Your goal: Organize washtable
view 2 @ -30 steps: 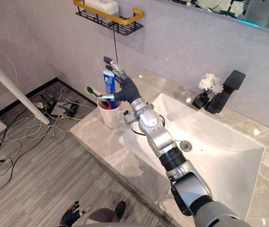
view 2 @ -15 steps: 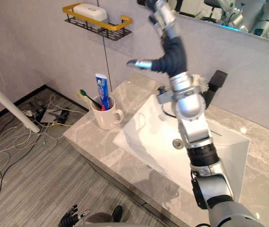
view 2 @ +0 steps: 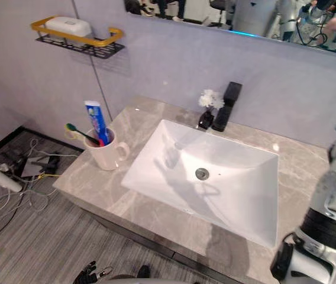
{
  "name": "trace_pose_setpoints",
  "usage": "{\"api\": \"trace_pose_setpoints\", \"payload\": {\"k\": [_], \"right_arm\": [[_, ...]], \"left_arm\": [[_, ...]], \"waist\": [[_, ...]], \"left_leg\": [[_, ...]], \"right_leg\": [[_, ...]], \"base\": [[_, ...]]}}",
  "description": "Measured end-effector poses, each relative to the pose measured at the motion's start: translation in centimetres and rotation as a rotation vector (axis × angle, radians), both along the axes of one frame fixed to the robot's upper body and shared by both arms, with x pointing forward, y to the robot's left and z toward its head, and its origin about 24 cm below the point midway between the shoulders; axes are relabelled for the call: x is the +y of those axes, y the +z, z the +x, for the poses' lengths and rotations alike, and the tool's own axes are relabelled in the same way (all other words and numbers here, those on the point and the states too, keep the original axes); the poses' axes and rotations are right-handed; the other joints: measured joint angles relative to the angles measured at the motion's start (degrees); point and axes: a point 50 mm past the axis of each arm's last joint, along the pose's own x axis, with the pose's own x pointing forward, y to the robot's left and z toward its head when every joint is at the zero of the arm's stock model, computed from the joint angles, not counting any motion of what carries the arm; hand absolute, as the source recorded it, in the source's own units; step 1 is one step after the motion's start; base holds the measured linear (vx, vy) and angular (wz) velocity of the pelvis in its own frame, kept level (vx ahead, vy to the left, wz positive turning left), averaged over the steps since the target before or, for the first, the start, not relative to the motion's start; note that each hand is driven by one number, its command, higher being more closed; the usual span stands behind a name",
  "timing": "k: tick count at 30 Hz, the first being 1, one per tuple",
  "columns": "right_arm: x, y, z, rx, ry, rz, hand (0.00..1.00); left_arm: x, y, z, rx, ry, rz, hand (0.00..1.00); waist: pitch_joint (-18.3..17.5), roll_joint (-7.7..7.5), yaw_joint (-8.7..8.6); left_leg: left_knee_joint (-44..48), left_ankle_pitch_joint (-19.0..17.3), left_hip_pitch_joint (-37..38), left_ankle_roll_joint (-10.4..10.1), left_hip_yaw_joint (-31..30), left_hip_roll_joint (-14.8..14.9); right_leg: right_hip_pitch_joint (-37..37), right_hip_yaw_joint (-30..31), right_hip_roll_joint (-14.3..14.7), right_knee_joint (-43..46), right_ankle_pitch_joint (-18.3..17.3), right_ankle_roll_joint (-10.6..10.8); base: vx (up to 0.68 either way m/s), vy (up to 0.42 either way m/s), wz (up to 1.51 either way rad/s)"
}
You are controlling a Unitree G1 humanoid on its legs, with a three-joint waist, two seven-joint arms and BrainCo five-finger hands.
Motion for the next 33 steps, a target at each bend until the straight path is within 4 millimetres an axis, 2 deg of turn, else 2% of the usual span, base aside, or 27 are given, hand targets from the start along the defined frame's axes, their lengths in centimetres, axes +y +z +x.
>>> {"api": "trace_pose_setpoints", "payload": {"k": [2, 5, 6, 8, 9, 11, 13, 15, 16, 17, 19, 23, 26, 29, 33], "right_arm": [[-1.4, -1.9, -1.0, 0.111, -0.074, 0.042, 0.0], [-3.3, -6.5, -3.1, 0.317, -0.238, 0.166, 0.0], [-3.6, -7.6, -3.6, 0.345, -0.264, 0.208, 0.0], [-3.8, -11.8, -5.5, 0.432, -0.335, 0.376, 0.0], [-3.7, -12.8, -6.0, 0.458, -0.348, 0.414, 0.0], [-2.7, -16.0, -7.6, 0.531, -0.376, 0.524, 0.0], [-1.8, -17.8, -8.1, 0.568, -0.371, 0.583, 0.0], [-1.0, -19.7, -8.7, 0.602, -0.362, 0.659, 0.0], [-0.4, -21.3, -9.4, 0.637, -0.366, 0.719, 0.0], [0.0, -22.1, -9.8, 0.647, -0.368, 0.753, 0.0], [1.7, -25.5, -11.3, 0.679, -0.373, 0.914, 0.0], [4.2, -28.9, -12.0, 0.683, -0.331, 1.091, 0.0], [6.0, -31.6, -13.5, 0.748, -0.321, 1.203, 0.0], [8.6, -35.2, -17.1, 0.818, -0.393, 1.443, 0.0], [9.9, -36.5, -18.1, 0.832, -0.402, 1.541, 0.0]], "left_arm": [[-0.3, 0.0, 0.1, -0.001, -0.004, -0.014, 0.0], [-0.5, -0.1, 0.4, -0.015, 0.024, -0.024, 0.0], [-0.5, 0.0, 0.5, -0.019, 0.03, -0.026, 0.0], [-0.7, 0.0, 1.0, -0.03, 0.037, -0.031, 0.0], [-0.8, 0.0, 1.0, -0.032, 0.039, -0.033, 0.0], [-1.0, 0.0, 1.4, -0.048, 0.068, -0.044, 0.0], [-1.3, 0.1, 2.1, -0.072, 0.084, -0.056, 0.0], [-2.5, 0.1, 2.7, -0.09, 0.095, -0.091, 0.0], [-2.8, 0.0, 2.7, -0.084, 0.149, -0.106, 0.0], [-2.8, 0.0, 2.7, -0.087, 0.17, -0.109, 0.0], [-3.0, -0.1, 2.8, -0.079, 0.193, -0.111, 0.0], [-2.8, -0.2, 2.6, -0.06, 0.25, -0.109, 0.0], [-2.6, -0.2, 2.7, -0.058, 0.28, -0.108, 0.0], [-2.8, -0.2, 2.7, -0.066, 0.285, -0.11, 0.0], [-2.8, -0.3, 2.6, -0.059, 0.298, -0.109, 0.0]], "waist": [[-0.4, 0.18, -1.11], [-1.0, 0.79, -2.37], [-1.1, 0.84, -2.87], [-1.3, 1.18, -3.05], [-1.4, 1.31, -3.04], [-1.6, 1.64, -3.17], [-1.7, 1.62, -3.03], [-1.8, 1.45, -2.98], [-1.8, 1.23, -2.85], [-1.8, 1.15, -2.66], [-1.9, 1.12, -2.72], [-1.9, 0.93, -2.69], [-1.8, 0.55, -1.9], [-1.8, 0.77, -1.53], [-1.7, 0.99, -1.51]], "left_leg": [[0.0, -0.1, 0.0, 0.0, 0.7, 0.1], [0.0, -0.5, 0.1, -0.1, 1.7, 0.2], [0.0, -0.5, 0.0, -0.1, 1.9, 0.2], [-0.1, -0.8, -0.2, -0.2, 3.1, 0.3], [-0.1, -1.1, -0.1, -0.3, 3.4, 0.4], [-0.1, -1.4, 0.2, 0.1, 4.4, 0.4], [0.1, -1.7, 0.6, 0.2, 5.4, 0.4], [0.2, -2.1, 1.2, 0.3, 6.1, 0.4], [0.5, -2.7, 1.3, 0.4, 6.7, 0.5], [0.9, -3.0, 1.2, 0.4, 6.9, 0.5], [2.1, -4.6, 1.2, 0.6, 8.1, 0.5], [2.5, -4.8, 2.4, 0.6, 10.0, 0.6], [3.8, -6.6, 2.5, 0.5, 12.5, 1.0], [4.1, -7.0, 2.7, 0.8, 15.3, 1.2], [4.0, -7.0, 3.2, 0.8, 15.6, 1.0]], "right_leg": [[-0.7, 0.7, 0.0, 0.0, 0.0, 0.0], [-1.2, 1.6, 0.1, -0.1, 0.0, 0.0], [-1.4, 1.8, 0.1, -0.2, 0.0, 0.0], [-2.2, 2.9, 0.2, -0.2, 0.0, 0.0], [-2.3, 3.1, 0.2, -0.1, 0.0, 0.0], [-2.5, 3.9, 0.1, 0.1, 0.0, 0.0], [-2.3, 4.7, 0.1, 0.5, 0.0, 0.0], [-2.2, 5.0, -0.1, 1.2, 0.0, 0.0], [-2.0, 5.1, -0.2, 1.3, 0.0, 0.1], [-1.9, 5.2, -0.2, 1.3, 0.0, 0.1], [-1.7, 5.3, -0.7, 2.2, -0.6, 0.3], [-0.9, 5.4, -1.2, 2.9, -0.6, 0.4], [-0.5, 5.0, -1.6, 3.4, -0.6, 0.3], [-0.2, 4.5, -2.2, 3.6, -0.9, 0.1], [0.0, 4.5, -2.3, 3.6, -0.9, 0.1]], "base": [[0.01, 0.003, -0.18], [0.0, 0.0, -0.17], [0.0, 0.0, -0.16], [0.01, 0.0, -0.24], [0.04, 0.006, -0.25], [0.04, 0.009, -0.22], [0.06, 0.02, -0.22], [0.05, 0.025, -0.19], [0.01, 0.02, -0.17], [-0.01, 0.021, -0.15], [0.0, 0.026, -0.05], [0.02, 0.033, -0.09], [-0.02, 0.026, -0.09], [0.0, 0.021, 0.03], [0.0, 0.005, -0.01]]}}
